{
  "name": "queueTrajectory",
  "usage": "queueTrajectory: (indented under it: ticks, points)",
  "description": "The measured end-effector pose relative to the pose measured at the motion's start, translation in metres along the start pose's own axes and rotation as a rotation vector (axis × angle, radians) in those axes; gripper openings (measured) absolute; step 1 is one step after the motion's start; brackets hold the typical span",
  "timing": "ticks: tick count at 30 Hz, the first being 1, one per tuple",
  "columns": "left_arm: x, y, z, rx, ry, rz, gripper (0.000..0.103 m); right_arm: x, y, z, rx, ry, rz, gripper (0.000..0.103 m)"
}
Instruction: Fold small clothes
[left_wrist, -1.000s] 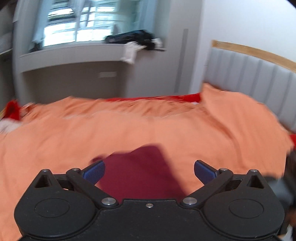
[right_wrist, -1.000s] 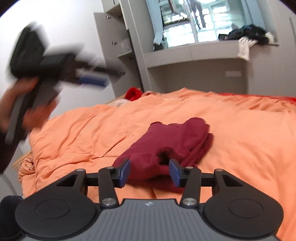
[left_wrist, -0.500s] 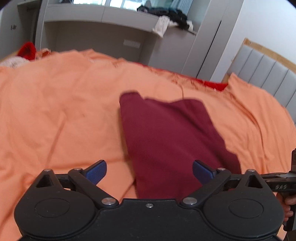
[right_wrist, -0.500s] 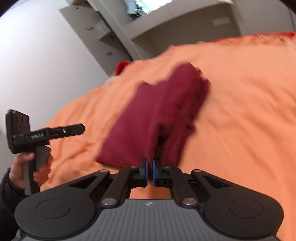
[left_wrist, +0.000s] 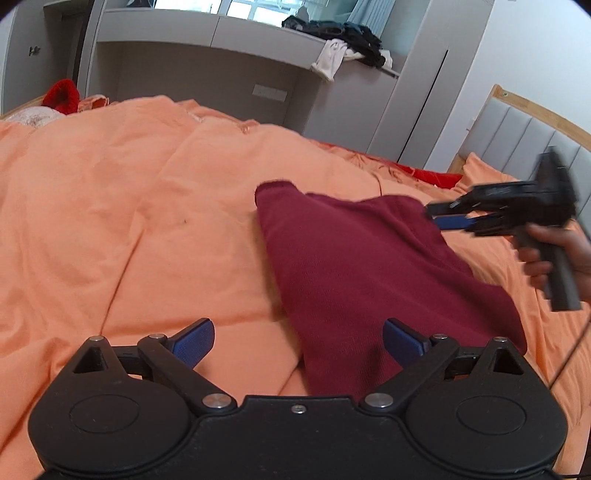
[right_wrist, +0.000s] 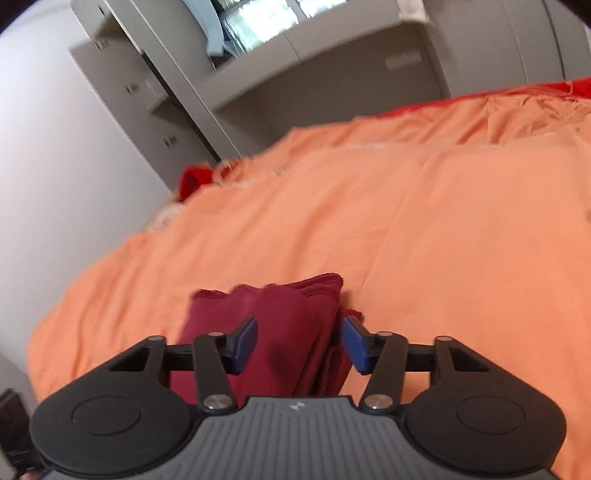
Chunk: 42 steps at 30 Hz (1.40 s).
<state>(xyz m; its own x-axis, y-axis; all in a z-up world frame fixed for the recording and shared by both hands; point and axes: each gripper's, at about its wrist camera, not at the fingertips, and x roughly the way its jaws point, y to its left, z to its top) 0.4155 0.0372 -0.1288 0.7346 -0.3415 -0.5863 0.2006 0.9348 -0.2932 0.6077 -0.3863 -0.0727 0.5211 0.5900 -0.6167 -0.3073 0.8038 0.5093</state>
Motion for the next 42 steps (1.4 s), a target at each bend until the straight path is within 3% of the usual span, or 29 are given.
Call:
queueTrajectory:
  ticks: [2, 6, 9, 12, 13, 16, 17, 21, 25, 31, 39, 41, 42]
  points:
    - [-0.001, 0.001, 0.001, 0.007, -0.013, 0.003, 0.1, 0.01, -0.003, 0.005, 0.013, 0.006, 0.057, 0.013]
    - [0.005, 0.007, 0.001, -0.012, 0.003, -0.012, 0.102, 0.018, -0.014, 0.02, 0.062, -0.032, 0.169, 0.007]
    - [0.011, 0.013, -0.001, -0.034, 0.03, -0.028, 0.102, 0.027, -0.043, 0.019, 0.151, -0.023, 0.162, 0.007]
    - [0.02, 0.022, -0.004, -0.082, 0.074, -0.07, 0.102, 0.043, -0.058, 0.006, 0.156, 0.021, 0.121, 0.008]
    - [0.023, 0.026, -0.005, -0.111, 0.082, -0.086, 0.102, 0.043, -0.064, 0.001, 0.185, 0.01, 0.134, 0.013]
    - [0.027, 0.038, -0.003, -0.203, 0.098, -0.139, 0.102, 0.029, -0.077, -0.013, 0.312, -0.067, 0.23, 0.083]
    - [0.029, 0.042, -0.001, -0.231, 0.104, -0.159, 0.102, 0.022, -0.078, -0.015, 0.306, -0.082, 0.283, 0.091]
    - [0.041, 0.041, 0.004, -0.269, 0.153, -0.244, 0.102, -0.005, -0.066, -0.026, 0.226, 0.015, 0.329, 0.094]
    - [0.061, 0.027, 0.002, -0.234, 0.176, -0.164, 0.102, -0.007, -0.07, -0.042, 0.225, 0.109, 0.262, 0.093]
    - [0.078, 0.009, 0.006, -0.274, 0.205, -0.276, 0.102, 0.013, -0.064, -0.044, 0.265, 0.11, 0.342, 0.094]
    - [0.103, -0.002, 0.006, -0.258, 0.22, -0.323, 0.102, 0.054, -0.052, -0.035, 0.23, 0.138, 0.371, 0.094]
    - [0.105, -0.003, 0.006, -0.25, 0.214, -0.322, 0.099, 0.062, -0.049, -0.035, 0.222, 0.153, 0.373, 0.093]
    - [0.104, -0.006, 0.006, -0.235, 0.213, -0.314, 0.092, 0.064, -0.047, -0.035, 0.219, 0.155, 0.382, 0.092]
